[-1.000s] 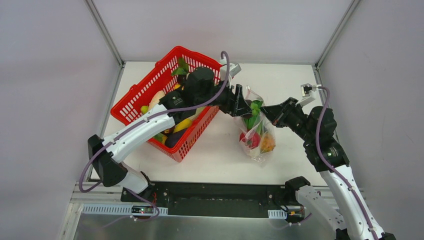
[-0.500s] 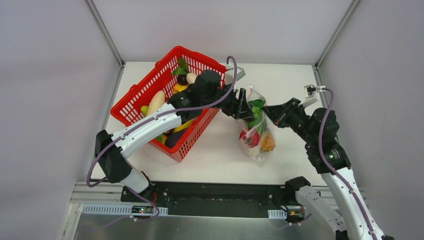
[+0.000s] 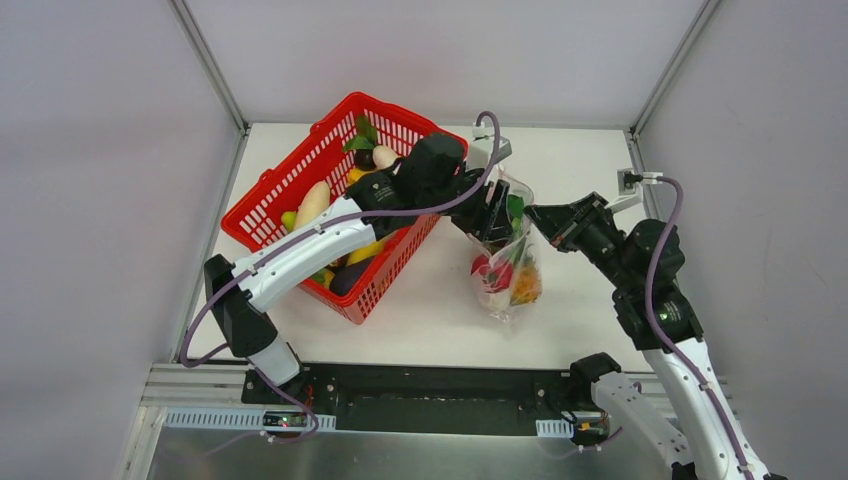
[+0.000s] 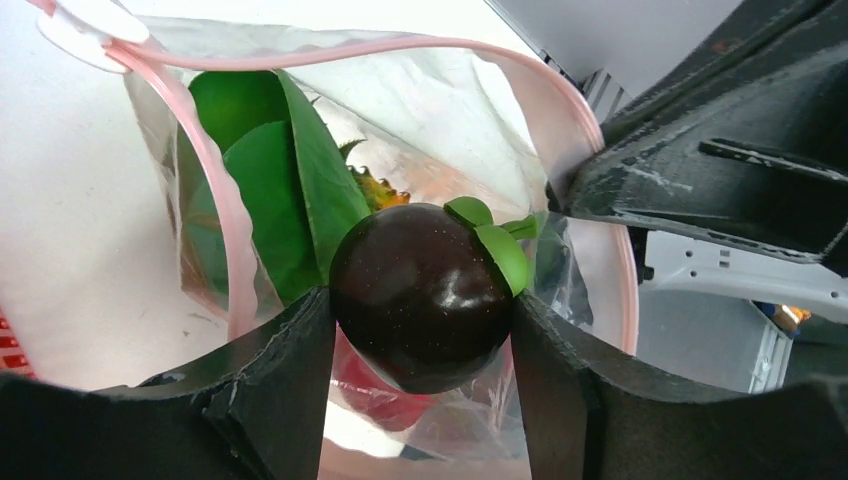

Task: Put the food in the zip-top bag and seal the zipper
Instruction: Place the fake fruit in the zipper food storage bag, then adjust the zipper food storage bag at the center of the board.

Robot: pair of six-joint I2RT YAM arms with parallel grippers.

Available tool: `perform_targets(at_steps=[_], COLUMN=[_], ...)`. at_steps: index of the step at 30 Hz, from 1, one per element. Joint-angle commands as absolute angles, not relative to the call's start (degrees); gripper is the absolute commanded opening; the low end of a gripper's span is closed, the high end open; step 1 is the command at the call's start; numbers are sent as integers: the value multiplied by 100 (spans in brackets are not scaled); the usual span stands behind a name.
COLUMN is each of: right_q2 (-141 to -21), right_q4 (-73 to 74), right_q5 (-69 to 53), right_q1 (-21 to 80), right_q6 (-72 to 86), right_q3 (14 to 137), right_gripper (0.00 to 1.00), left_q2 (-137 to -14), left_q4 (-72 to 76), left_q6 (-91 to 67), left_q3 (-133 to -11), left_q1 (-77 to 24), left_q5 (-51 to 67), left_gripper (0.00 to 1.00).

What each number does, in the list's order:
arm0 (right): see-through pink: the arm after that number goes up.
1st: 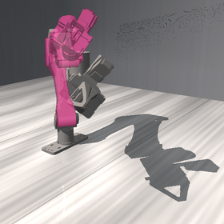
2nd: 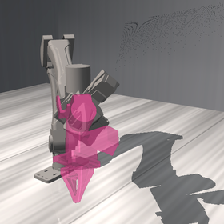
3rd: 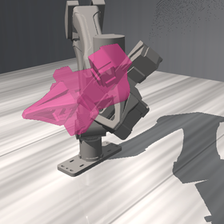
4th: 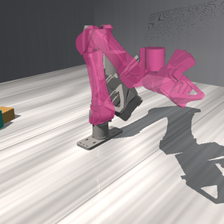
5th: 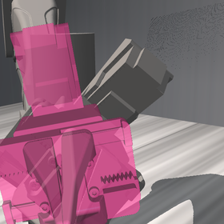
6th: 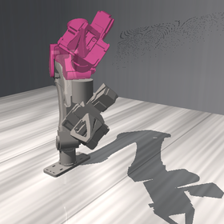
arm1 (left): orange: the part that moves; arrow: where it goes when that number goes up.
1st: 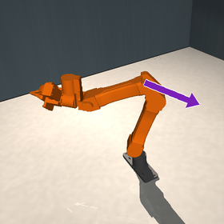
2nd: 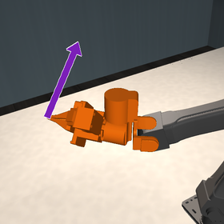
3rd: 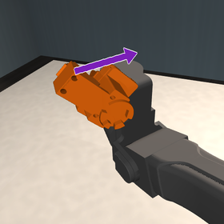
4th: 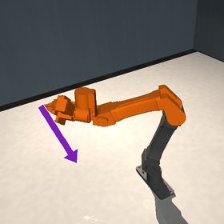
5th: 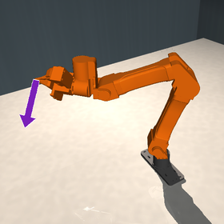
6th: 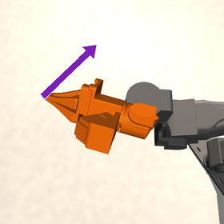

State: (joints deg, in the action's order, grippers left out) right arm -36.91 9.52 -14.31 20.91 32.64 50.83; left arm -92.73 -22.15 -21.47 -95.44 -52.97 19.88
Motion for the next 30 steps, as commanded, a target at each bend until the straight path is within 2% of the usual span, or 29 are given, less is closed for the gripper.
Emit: perform_targets(at_steps=[1,6,10,15,24,27,30], right_q2=[-3593,-3593,-3599,-3575,-3538,-3582,-3545], right_q4=[288,310,260,237,289,308,296], right_q5=[-1337,-1289,-1264,-1259,-1248,-1325,-1312], right_q1=[2106,2105,2101,2106,2101,2104,2106], right_q6=[3333,3278,3281,3278,3183,3173,3181], right_q3=[5104,5096,5055,5011,4923,4917,4872], right_gripper=[0,0,0,0,0,0,0], left_q2=[-9326,-9224,-9174,-8938,-7824,-7959,-8244], left_q4=[-3040,-3551,-3478,-3563,-2955,-3267,-3440], left_q6=[-1466,-1160,-1177,-1240,-1493,-1557,-1599], left_q3=[-10227,-10433,-10366,-10321,-9027,-9095,-9229], left_q1=[-5384,-5379,-5379,-5377,-5377,-5378,-5373], left_q5=[2154,1819,1927,1459,-154,-287,68], left_gripper=[60,75,79,77,75,73,67])
